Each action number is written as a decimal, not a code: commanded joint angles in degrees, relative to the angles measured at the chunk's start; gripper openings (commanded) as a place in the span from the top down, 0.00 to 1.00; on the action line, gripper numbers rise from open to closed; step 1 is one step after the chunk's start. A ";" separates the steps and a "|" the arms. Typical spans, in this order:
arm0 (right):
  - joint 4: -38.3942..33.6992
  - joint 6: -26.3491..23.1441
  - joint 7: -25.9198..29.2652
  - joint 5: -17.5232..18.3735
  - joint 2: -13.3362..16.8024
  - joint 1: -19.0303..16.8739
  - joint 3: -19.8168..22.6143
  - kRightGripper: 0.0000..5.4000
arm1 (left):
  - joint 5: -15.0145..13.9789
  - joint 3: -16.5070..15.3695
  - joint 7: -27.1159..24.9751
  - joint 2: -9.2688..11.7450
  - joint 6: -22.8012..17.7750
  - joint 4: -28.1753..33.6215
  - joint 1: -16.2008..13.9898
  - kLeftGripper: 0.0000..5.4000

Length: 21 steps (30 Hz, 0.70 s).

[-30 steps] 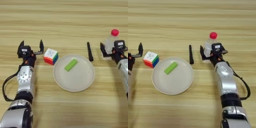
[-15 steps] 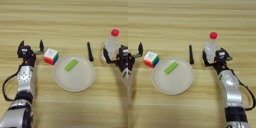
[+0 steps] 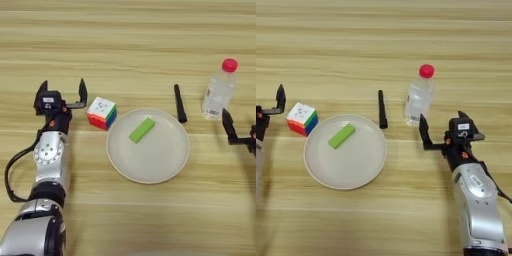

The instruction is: Move the objects on the table

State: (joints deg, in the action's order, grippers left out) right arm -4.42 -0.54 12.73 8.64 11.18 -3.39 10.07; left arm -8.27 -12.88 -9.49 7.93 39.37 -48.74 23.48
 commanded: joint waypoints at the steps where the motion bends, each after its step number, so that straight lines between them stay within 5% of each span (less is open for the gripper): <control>1: 3.77 1.45 -1.02 -0.07 0.10 0.78 1.21 0.00 | -0.64 1.40 -3.58 0.40 -0.42 3.73 -0.96 0.00; 7: 6.08 2.40 -2.19 -0.14 0.06 1.70 1.93 0.00 | -2.24 7.13 -13.21 0.99 -7.31 18.66 -7.82 0.00; 14: 7.23 2.80 -3.25 -0.13 -0.12 2.38 2.18 0.00 | -2.42 11.96 -16.04 2.34 -22.50 36.63 -15.16 0.00; 21: 8.70 3.29 -4.14 -0.23 -0.60 3.25 1.82 0.00 | 2.88 17.38 -14.54 4.85 -37.48 52.28 -19.95 0.00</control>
State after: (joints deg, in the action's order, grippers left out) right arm 3.93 2.14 9.11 8.53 10.98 -0.97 11.87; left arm -7.74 2.79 -24.97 11.75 6.77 -0.27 4.69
